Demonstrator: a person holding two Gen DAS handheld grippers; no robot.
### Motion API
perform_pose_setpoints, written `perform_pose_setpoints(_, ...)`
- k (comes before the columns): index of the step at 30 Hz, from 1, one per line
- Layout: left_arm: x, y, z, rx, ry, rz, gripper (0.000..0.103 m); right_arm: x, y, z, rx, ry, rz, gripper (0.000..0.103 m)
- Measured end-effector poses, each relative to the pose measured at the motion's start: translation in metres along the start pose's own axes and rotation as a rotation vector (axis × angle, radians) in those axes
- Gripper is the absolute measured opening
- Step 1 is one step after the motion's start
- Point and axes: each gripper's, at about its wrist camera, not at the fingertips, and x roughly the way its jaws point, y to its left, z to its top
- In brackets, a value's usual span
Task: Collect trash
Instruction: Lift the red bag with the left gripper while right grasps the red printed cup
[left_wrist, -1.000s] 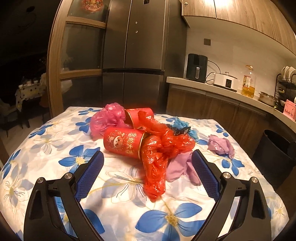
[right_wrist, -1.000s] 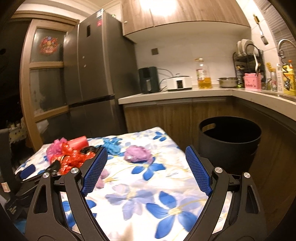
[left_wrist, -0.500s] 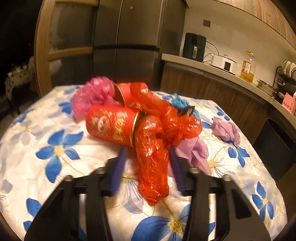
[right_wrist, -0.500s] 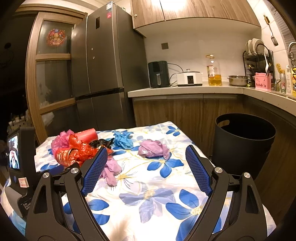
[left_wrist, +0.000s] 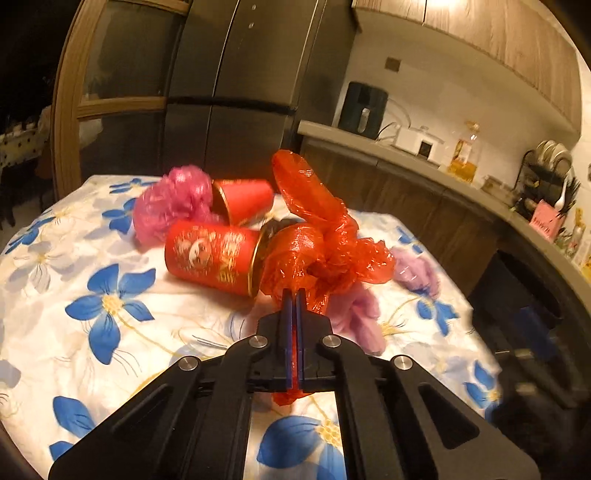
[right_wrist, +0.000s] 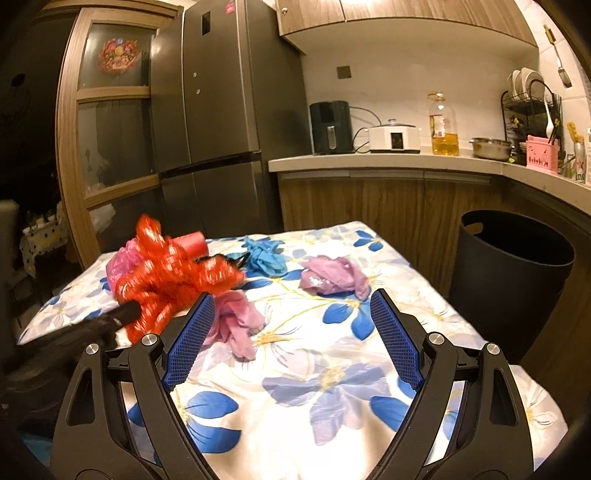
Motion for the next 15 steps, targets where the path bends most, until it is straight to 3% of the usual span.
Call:
perform_pose_setpoints(7,-0.035,0.022,0.021,-0.07,-0.104,0.019,0.001,0.016,0.013,-0.003,-0.014,0.029,0.021,0.084)
perform_pose_setpoints(15,-0.049,0.047,0.029,-0.119,-0.142,0.082,0.001,0.035,0.036,-0.005,-0.025,0.063,0.072,0.079)
